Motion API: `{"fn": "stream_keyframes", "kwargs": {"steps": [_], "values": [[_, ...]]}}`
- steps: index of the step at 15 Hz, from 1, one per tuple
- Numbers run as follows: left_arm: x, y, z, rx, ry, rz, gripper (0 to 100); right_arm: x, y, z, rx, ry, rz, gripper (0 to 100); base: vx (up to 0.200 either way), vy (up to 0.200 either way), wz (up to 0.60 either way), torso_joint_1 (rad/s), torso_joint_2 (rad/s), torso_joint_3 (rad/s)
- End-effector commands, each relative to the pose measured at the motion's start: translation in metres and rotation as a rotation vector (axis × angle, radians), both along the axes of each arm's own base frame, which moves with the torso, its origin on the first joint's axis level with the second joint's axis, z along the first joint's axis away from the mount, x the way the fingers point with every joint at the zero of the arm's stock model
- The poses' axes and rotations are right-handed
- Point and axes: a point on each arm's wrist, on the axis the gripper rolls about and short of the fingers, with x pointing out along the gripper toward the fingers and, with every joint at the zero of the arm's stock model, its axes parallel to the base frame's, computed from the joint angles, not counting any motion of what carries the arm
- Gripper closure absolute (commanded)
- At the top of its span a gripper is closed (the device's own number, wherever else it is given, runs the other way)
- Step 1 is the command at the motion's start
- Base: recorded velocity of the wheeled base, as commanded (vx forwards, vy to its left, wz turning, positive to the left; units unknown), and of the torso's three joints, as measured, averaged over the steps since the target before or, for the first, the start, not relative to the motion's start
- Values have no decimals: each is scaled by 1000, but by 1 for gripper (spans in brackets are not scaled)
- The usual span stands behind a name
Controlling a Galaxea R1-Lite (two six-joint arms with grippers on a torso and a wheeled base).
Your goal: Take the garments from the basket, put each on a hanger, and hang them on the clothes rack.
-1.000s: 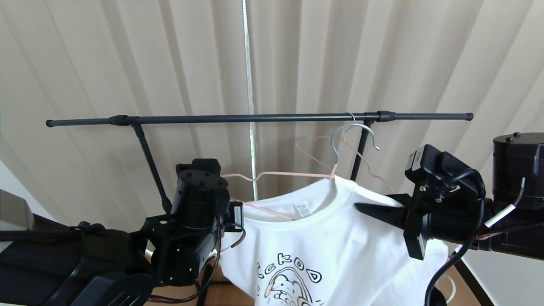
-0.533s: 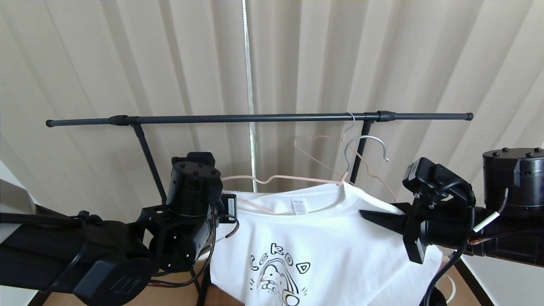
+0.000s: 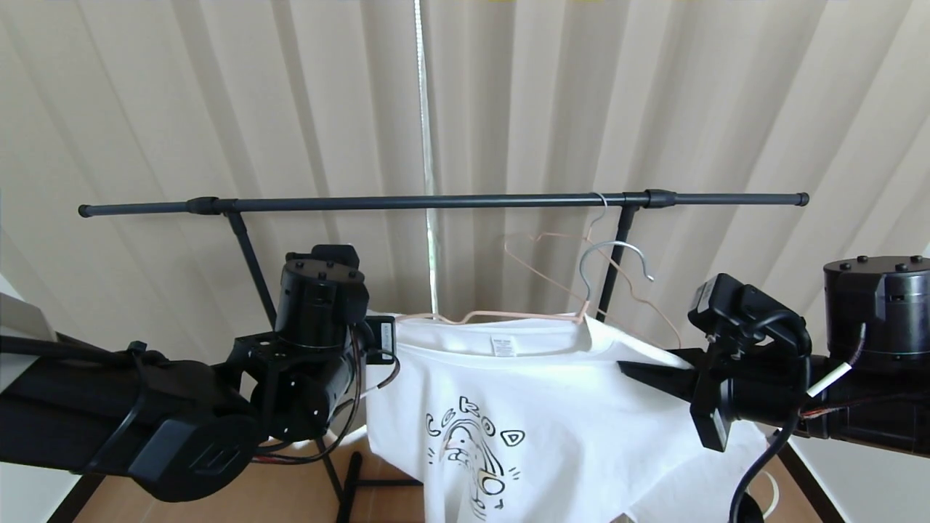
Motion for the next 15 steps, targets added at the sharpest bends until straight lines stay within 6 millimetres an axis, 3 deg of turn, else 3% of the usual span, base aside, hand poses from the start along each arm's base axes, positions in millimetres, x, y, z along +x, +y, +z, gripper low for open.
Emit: {"fn": "stream_keyframes", "kwargs": {"steps": [1, 6, 10, 15], "values": [[3, 0, 2, -3, -6, 4, 100, 1, -1, -1, -2, 2, -5, 100, 0, 0, 0, 0, 0, 0], [10, -10, 24, 68, 5, -33, 100, 8, 2, -3, -10, 5, -19, 100, 0, 0, 0, 0, 0, 0], [11, -24, 61, 117, 74, -66, 100, 15, 10, -6, 3, 37, -48, 100, 0, 0, 0, 0, 0, 0], [-5, -41, 73, 160, 127, -138, 100, 20, 34, -6, 50, 86, -93, 100, 0, 0, 0, 0, 0, 0]]}}
